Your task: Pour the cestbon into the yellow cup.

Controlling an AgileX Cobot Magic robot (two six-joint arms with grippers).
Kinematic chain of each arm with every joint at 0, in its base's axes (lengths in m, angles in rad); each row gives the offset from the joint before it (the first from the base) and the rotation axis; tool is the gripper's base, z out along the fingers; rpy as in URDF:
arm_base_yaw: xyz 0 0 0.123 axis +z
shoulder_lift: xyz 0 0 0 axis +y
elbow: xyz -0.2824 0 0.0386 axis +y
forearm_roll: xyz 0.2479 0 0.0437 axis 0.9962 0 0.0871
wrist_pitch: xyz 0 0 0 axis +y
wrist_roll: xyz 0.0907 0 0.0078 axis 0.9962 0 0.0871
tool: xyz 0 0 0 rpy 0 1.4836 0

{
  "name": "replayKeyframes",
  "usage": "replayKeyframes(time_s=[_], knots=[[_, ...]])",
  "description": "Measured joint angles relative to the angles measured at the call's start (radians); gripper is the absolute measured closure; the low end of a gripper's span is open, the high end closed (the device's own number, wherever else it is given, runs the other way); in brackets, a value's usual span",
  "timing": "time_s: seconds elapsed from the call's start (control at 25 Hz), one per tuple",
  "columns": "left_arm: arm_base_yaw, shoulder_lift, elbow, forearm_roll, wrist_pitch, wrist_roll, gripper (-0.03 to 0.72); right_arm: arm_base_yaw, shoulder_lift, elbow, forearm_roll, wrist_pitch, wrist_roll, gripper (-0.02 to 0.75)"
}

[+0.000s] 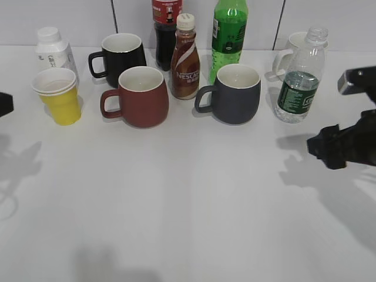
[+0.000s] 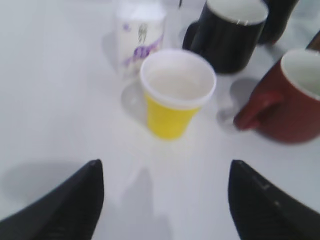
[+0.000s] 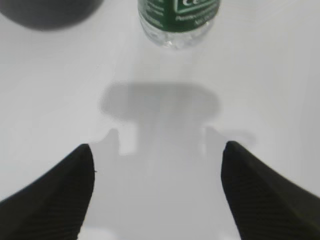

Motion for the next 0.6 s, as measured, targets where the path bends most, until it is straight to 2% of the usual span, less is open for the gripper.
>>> replayKeyframes(time_s=[0.2,0.28,0.4,0.48,0.6], knots=[[-0.138,-0.089,-0.108,-0.014,0.453,0.0,0.11,0.103,-0.147,-0.104,0.027,0.385,-0.006,0.188],[-0.185,-0.128,-0.128,-0.026,0.6,0.0,0.111,0.141,-0.213,-0.146,0.088,0.545,-0.072,0.204],[-0.232,-0.201,-0.139,-0.064,0.779,0.004,0.112,0.158,-0.298,-0.181,0.232,0.707,-0.205,0.209],[-0.248,-0.29,-0.14,-0.109,0.881,0.079,0.112,0.159,-0.362,-0.187,0.341,0.803,-0.291,0.211],[-0.255,-0.378,-0.14,-0.201,1.01,0.267,0.112,0.16,-0.479,-0.191,0.433,0.928,-0.363,0.214]])
